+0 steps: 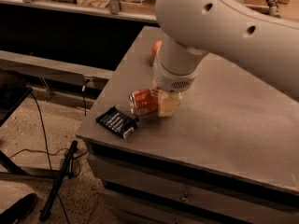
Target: Move coke can near rxbar blueberry
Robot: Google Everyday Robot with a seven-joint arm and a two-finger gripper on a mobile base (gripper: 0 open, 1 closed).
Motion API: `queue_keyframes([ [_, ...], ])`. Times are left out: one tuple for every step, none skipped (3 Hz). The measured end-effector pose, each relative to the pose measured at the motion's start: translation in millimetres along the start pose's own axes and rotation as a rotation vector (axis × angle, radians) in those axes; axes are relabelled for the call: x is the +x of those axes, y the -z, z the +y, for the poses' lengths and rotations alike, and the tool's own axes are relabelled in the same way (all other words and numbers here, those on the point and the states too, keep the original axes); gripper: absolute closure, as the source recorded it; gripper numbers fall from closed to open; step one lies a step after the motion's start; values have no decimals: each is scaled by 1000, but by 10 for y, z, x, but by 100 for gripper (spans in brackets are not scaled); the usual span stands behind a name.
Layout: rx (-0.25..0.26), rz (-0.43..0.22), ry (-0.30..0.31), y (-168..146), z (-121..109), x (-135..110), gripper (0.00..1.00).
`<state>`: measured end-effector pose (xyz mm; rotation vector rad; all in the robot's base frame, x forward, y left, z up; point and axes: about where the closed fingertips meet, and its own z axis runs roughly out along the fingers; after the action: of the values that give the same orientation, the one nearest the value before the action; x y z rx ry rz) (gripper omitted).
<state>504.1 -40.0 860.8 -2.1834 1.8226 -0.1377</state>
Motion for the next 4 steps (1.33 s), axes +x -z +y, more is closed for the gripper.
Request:
queue_keyframes([
  [-7,17,32,-79,36,-123,39],
  [-31,42,43,-152,61,-181,15],
  [-67,61,30,-217,69,-170,0],
  [-64,60,27,-198,92,-151,0],
])
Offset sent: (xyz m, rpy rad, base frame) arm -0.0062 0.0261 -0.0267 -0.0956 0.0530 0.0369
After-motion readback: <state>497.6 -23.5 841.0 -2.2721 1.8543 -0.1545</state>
